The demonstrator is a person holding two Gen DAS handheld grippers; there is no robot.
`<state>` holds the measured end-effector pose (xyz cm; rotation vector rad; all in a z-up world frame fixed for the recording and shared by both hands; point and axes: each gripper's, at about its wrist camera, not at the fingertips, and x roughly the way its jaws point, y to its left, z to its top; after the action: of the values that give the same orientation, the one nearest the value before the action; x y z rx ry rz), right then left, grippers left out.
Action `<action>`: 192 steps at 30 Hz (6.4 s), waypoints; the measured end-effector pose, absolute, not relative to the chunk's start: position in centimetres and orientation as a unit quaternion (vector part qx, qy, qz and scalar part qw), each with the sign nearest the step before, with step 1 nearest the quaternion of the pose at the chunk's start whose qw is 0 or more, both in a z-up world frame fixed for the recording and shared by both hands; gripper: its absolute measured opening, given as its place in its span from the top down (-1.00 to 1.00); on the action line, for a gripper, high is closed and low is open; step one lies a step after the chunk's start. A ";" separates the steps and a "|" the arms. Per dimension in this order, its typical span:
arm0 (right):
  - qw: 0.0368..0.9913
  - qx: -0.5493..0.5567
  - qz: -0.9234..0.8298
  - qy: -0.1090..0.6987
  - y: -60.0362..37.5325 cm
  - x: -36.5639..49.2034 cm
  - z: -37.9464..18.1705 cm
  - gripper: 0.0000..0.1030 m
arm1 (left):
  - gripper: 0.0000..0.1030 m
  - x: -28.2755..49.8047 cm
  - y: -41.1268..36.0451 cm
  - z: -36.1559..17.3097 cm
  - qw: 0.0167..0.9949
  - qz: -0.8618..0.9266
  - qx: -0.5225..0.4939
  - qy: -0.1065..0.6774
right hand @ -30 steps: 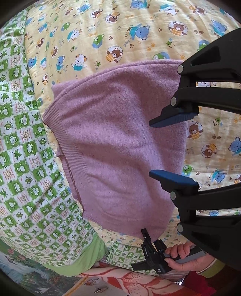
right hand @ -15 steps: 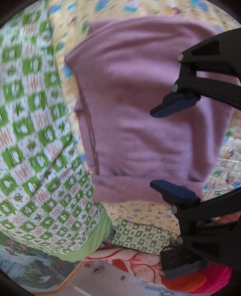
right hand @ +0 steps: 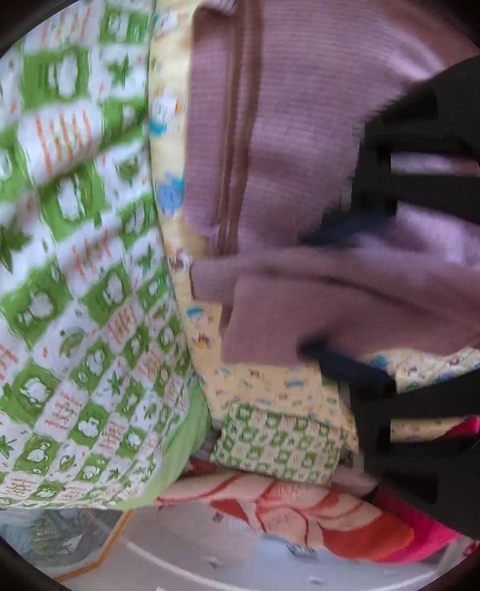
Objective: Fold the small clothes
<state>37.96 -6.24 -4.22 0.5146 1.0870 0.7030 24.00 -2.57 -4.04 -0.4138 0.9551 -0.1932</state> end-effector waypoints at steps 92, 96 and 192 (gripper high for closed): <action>0.839 0.126 0.092 0.522 -26.8 18.0 -7.1 0.31 | 0.21 23.8 -8.4 -11.6 0.825 -0.143 -0.016 0.546; 0.848 0.095 0.099 0.512 -25.4 18.2 -6.1 0.31 | 0.20 25.1 -8.6 -11.3 0.824 -0.140 -0.036 0.548; 0.806 0.337 0.086 0.479 -32.2 22.8 -9.5 -0.21 | 0.16 38.3 -4.7 -12.4 0.756 -0.197 -0.269 0.563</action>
<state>22.76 -32.16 -9.50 0.7204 1.0251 0.1844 38.30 -4.67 -12.44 -0.5866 1.2278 -0.4303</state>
